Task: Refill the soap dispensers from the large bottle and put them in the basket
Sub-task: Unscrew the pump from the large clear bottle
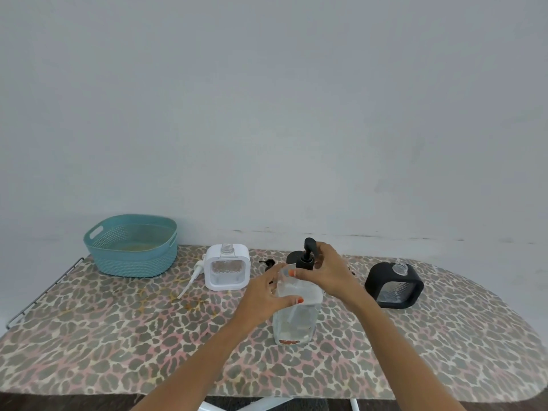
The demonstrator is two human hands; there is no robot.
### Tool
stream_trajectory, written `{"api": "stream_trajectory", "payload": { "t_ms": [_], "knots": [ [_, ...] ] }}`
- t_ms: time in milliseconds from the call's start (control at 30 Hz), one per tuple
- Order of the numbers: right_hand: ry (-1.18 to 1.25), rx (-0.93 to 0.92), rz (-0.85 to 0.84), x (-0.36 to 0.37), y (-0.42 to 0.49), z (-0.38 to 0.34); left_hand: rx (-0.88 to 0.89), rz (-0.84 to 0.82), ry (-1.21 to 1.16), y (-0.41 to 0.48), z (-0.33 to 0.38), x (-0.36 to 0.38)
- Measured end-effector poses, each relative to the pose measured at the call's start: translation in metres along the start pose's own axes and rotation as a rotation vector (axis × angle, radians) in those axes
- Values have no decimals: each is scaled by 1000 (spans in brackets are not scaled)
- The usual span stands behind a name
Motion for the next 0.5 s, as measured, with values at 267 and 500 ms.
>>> {"api": "stream_trajectory", "payload": {
  "t_ms": [267,500],
  "knots": [
    [221,19,130,1,-2,-3,11,14,2,-2,3,-1],
    [58,-28,132,5,-5,-1,20,15,13,-4,4,0]
  ]
}}
Point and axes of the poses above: each hand's wrist, its own y-axis towards the middle knuckle, its own x-axis out of the palm, z = x × y, the point moved 1 cm from there along y, towards the middle knuckle, and after that the axes turned 6 degrees about y, right-handed, at the moved point
